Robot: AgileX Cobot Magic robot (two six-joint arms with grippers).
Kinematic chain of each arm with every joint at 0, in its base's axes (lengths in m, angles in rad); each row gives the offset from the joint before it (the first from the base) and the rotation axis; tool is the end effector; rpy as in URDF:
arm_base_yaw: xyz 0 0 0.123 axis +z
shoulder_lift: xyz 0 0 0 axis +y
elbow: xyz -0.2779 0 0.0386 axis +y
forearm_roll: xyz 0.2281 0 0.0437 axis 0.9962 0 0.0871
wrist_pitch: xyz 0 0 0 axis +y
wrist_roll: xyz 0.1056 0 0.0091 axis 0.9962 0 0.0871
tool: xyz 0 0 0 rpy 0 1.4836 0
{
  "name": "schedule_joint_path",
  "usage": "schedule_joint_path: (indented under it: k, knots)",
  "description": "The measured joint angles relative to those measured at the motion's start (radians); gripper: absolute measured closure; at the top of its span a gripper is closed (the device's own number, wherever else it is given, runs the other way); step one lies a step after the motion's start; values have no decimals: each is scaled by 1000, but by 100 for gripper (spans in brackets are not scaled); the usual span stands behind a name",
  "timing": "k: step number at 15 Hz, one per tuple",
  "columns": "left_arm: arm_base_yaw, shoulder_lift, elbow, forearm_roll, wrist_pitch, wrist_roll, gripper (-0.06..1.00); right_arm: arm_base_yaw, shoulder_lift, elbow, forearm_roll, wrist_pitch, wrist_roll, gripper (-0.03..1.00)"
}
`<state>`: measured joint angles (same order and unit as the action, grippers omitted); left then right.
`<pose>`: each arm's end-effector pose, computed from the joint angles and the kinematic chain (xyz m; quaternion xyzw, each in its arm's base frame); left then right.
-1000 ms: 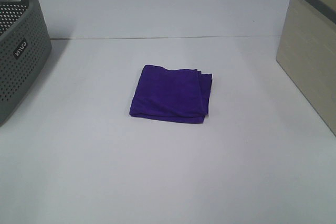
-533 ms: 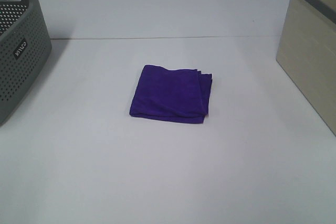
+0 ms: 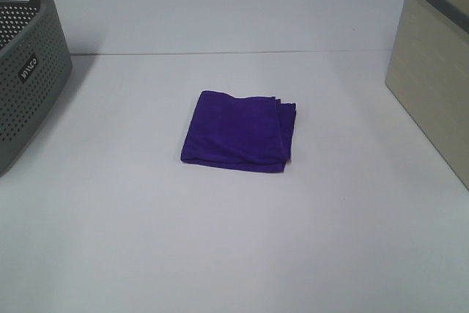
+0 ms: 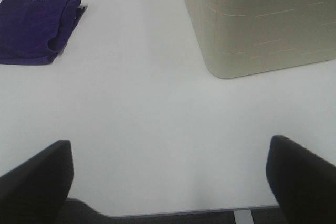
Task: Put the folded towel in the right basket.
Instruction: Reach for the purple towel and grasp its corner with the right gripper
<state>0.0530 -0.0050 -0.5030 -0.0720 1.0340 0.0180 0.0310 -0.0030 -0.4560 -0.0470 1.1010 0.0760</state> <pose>-0.0039 -0.0068 0.2644 -0.0137 0.8434 -0.0169 0.5368 -0.0028 -0.0045 0.2451 0.0205 0.8732 0.0026 0.4869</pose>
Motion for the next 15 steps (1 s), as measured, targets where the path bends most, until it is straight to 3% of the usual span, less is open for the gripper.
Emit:
schedule_joint_path:
  k: [5, 9, 13, 15]
  knots:
    - [0, 0, 0, -6, 0, 0, -5, 0, 3, 0, 2, 0, 0, 1]
    - [0, 0, 0, -28, 0, 27, -5, 0, 215, -45, 3, 3, 0, 1]
    - [0, 0, 0, -33, 0, 30, -5, 0, 701, -350, 14, 12, -7, 1]
    - [0, 0, 0, -33, 0, 30, -5, 0, 916, -513, 80, 37, -6, 1]
